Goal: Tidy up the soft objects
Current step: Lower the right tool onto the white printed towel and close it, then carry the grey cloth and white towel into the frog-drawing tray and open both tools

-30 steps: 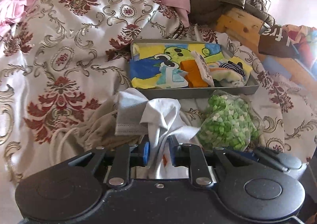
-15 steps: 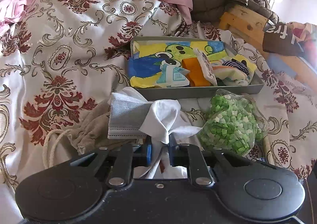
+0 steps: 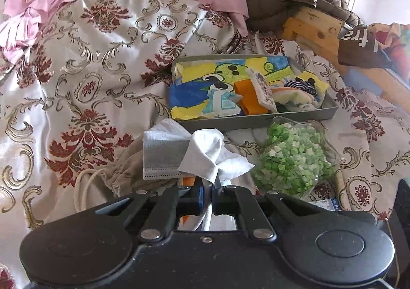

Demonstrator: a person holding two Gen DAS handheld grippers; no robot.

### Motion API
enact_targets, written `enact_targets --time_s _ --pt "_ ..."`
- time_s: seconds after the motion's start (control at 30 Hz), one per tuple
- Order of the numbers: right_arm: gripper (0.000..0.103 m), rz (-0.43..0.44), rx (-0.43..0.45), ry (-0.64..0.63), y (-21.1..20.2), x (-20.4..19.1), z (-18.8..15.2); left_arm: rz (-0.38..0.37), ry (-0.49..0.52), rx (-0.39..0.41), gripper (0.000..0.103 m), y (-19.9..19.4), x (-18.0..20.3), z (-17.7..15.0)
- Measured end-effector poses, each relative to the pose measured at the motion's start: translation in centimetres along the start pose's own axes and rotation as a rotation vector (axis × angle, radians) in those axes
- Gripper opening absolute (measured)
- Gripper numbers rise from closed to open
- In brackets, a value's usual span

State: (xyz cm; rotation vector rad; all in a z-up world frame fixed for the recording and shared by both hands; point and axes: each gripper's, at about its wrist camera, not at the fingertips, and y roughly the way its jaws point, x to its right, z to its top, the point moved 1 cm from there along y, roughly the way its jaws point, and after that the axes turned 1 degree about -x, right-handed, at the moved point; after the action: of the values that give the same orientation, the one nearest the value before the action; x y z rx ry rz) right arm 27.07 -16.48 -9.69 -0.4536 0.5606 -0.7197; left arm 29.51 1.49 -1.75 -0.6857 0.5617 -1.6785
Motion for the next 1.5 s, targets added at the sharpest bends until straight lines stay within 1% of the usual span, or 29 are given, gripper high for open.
enact_targets --time_s 0.07,0.17,0.23,0.33,0.5,0.67,0.77,0.83,0.97,1.07,1.13,1.23,1.3,1.43,1.5 --pt "0.033 -0.014 0.001 -0.007 -0.1 -0.1 0.0 0.002 0.008 0.006 0.005 -0.7 0.4 0.2" --pt "0.024 -0.057 0.022 -0.038 -0.6 -0.4 0.1 0.005 0.019 0.023 0.005 -1.8 1.2 0.6" --pt "0.021 -0.091 0.051 -0.057 -1.1 -0.6 0.2 0.006 0.025 0.038 0.005 -2.6 1.8 0.8" --pt "0.02 -0.118 0.108 -0.058 -2.3 -0.6 0.5 0.011 0.03 0.067 0.005 -3.6 2.6 1.1" --pt "0.019 -0.146 0.245 -0.049 -4.5 -0.3 1.6 0.013 0.007 0.145 0.005 -4.8 3.5 2.2" --pt "0.019 -0.197 0.355 -0.043 -5.6 1.0 3.7 0.015 -0.006 0.214 0.005 -4.4 4.1 4.4" --pt "0.019 -0.251 0.425 -0.022 -6.1 3.4 5.9 0.009 -0.016 0.253 0.005 -2.9 4.3 6.2" --pt "0.019 -0.278 0.47 0.03 -6.5 5.7 7.6 -0.001 -0.03 0.278 0.005 -1.4 4.6 7.7" --pt "0.02 -0.324 0.559 0.123 -6.8 10.7 10.8 -0.029 -0.059 0.325 0.005 2.3 5.1 10.8" --pt "0.02 -0.337 0.597 0.162 -6.2 13.6 12.5 -0.048 -0.082 0.342 0.005 5.7 5.4 12.7" --pt "0.02 -0.343 0.586 0.189 -5.4 15.5 13.1 -0.059 -0.088 0.34 0.005 8.0 5.7 13.7" --pt "0.02 -0.348 0.54 0.245 -4.5 17.5 13.2 -0.063 -0.098 0.313 0.005 11.3 6.0 14.4" --pt "0.02 -0.378 0.521 0.269 -3.9 18.1 13.2 -0.065 -0.124 0.294 0.005 13.2 6.1 14.6" --pt "0.02 -0.403 0.48 0.326 -2.9 19.1 12.3 -0.062 -0.209 0.215 0.005 16.4 5.8 14.5" --pt "0.02 -0.401 0.468 0.346 -2.8 19.5 12.0 -0.05 -0.228 0.176 0.005 17.5 5.7 14.0"
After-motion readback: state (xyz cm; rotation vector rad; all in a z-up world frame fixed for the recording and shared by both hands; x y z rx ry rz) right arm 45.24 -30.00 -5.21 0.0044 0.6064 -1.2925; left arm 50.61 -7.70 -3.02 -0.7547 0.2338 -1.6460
